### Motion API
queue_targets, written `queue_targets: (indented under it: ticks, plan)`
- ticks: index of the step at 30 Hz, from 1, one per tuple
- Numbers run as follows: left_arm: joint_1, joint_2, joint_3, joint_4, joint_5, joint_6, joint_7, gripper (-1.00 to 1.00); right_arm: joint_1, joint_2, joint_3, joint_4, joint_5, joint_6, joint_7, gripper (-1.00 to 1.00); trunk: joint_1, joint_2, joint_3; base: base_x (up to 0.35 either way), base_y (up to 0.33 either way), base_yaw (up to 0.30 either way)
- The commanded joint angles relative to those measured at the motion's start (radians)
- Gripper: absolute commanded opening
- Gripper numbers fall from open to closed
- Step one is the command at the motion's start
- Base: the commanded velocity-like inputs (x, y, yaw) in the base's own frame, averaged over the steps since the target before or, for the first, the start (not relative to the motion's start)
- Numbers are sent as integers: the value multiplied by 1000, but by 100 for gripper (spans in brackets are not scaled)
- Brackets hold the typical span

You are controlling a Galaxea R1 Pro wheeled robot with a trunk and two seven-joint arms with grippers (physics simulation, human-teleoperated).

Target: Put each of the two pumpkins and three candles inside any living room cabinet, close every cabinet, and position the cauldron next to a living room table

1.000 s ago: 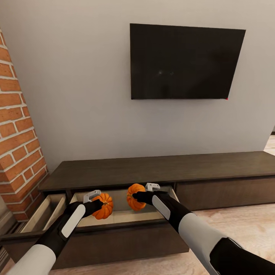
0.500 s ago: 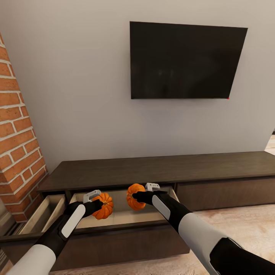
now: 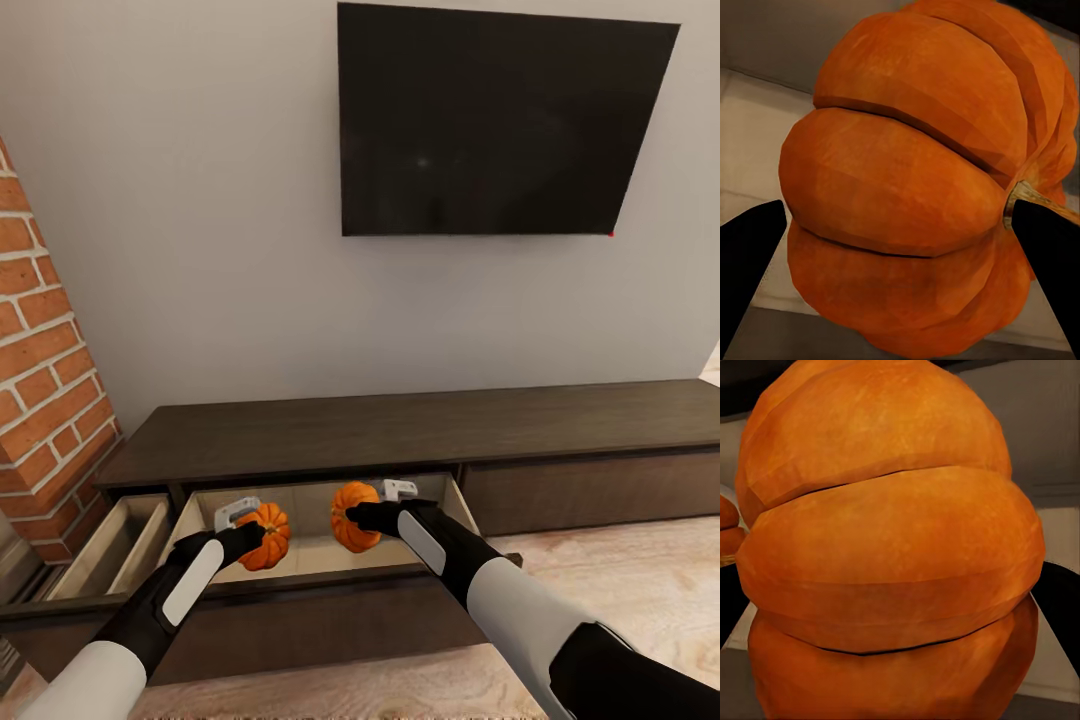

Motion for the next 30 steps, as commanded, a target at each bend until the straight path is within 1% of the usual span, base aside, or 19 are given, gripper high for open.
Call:
queue_targets:
  ticks: [1,8,18,23,30]
  plan:
    - [0,1,-5,0,12,-6,10,-100,-1,-1,6,-3,-11,2,-11,-100,0,-1,-5,0,0,0]
    - [0,-2,-5,3,8,-18,10,-100,-1,-1,6,-4,-10,3,-11,-100,3,-2,-32,0,0,0]
    - [0,-2,-8,3,9,-18,10,-100,-2,-1,6,-5,-10,2,-11,-100,3,-2,-32,3,0,0]
    - [0,-2,-9,3,9,-18,10,-100,-2,-1,6,-5,-10,2,-11,-100,3,-2,-32,192,0,0]
    - [0,-2,-12,3,10,-17,10,-100,-1,0,6,-6,-10,5,-12,-100,3,-2,-32,34,0,0]
